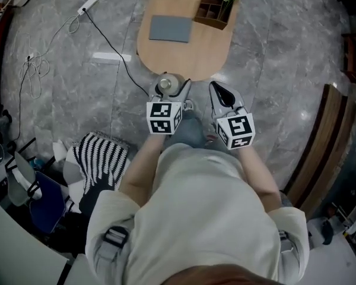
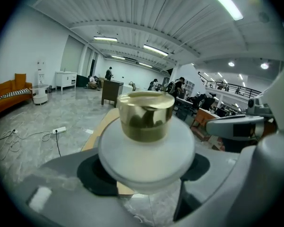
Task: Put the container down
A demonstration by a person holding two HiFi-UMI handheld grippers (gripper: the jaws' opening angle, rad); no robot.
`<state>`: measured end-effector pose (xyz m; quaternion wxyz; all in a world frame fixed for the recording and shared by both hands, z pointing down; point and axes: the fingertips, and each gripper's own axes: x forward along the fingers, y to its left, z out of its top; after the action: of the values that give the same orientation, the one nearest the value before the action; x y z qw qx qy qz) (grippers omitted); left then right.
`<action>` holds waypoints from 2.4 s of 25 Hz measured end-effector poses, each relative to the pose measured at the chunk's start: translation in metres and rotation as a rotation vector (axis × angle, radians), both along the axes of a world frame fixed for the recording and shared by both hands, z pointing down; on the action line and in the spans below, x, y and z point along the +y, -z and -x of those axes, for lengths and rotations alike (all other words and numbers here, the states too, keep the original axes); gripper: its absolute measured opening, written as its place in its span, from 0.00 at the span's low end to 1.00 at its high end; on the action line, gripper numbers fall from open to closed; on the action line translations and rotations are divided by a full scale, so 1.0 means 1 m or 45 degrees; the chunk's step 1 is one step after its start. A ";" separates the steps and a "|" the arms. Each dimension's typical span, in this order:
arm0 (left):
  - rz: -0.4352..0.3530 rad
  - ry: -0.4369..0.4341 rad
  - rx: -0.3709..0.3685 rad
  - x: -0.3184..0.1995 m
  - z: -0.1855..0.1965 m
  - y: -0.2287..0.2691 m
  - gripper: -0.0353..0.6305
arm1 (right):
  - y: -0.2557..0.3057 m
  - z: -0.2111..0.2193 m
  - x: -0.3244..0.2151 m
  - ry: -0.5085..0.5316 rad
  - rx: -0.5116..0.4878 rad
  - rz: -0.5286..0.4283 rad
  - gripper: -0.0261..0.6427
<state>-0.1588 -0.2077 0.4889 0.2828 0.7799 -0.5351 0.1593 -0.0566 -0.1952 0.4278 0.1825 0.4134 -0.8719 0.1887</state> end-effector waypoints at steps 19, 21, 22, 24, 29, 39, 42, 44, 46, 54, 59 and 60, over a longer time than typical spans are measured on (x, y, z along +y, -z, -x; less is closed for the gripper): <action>0.109 -0.118 -0.115 -0.108 -0.009 -0.213 0.57 | -0.141 -0.004 -0.059 -0.083 0.070 0.176 0.04; 0.121 -0.143 -0.143 -0.113 -0.012 -0.234 0.57 | -0.155 -0.002 -0.060 -0.073 0.068 0.195 0.04; 0.127 -0.156 -0.156 -0.115 -0.014 -0.244 0.57 | -0.162 -0.001 -0.059 -0.070 0.067 0.207 0.04; 0.131 -0.183 -0.183 -0.119 -0.018 -0.261 0.57 | -0.175 0.001 -0.059 -0.070 0.061 0.231 0.04; 0.133 -0.216 -0.251 -0.128 -0.024 -0.299 0.57 | -0.198 0.004 -0.060 -0.072 0.044 0.270 0.04; 0.097 -0.288 -0.332 -0.137 -0.040 -0.334 0.57 | -0.228 0.000 -0.054 -0.111 0.041 0.325 0.04; 0.074 -0.293 -0.367 -0.139 -0.041 -0.336 0.57 | -0.231 0.001 -0.054 -0.120 0.034 0.335 0.04; 0.053 -0.292 -0.381 -0.140 -0.042 -0.336 0.57 | -0.232 0.000 -0.054 -0.127 0.024 0.340 0.04; 0.039 -0.291 -0.384 -0.140 -0.043 -0.337 0.58 | -0.233 0.001 -0.055 -0.133 0.017 0.342 0.04; 0.073 -0.280 -0.265 -0.130 -0.052 -0.330 0.74 | -0.225 -0.003 -0.039 -0.125 -0.010 0.321 0.04; 0.086 -0.128 -0.221 -0.097 -0.044 -0.313 0.77 | -0.214 -0.011 -0.019 -0.094 -0.027 0.284 0.04; 0.086 -0.105 -0.216 -0.088 -0.044 -0.308 0.77 | -0.212 -0.014 -0.014 -0.089 -0.029 0.277 0.04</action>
<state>-0.1153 -0.2957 0.7973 0.2558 0.7750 -0.5190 0.2540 -0.0424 -0.2089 0.6397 0.2097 0.4189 -0.8334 0.2932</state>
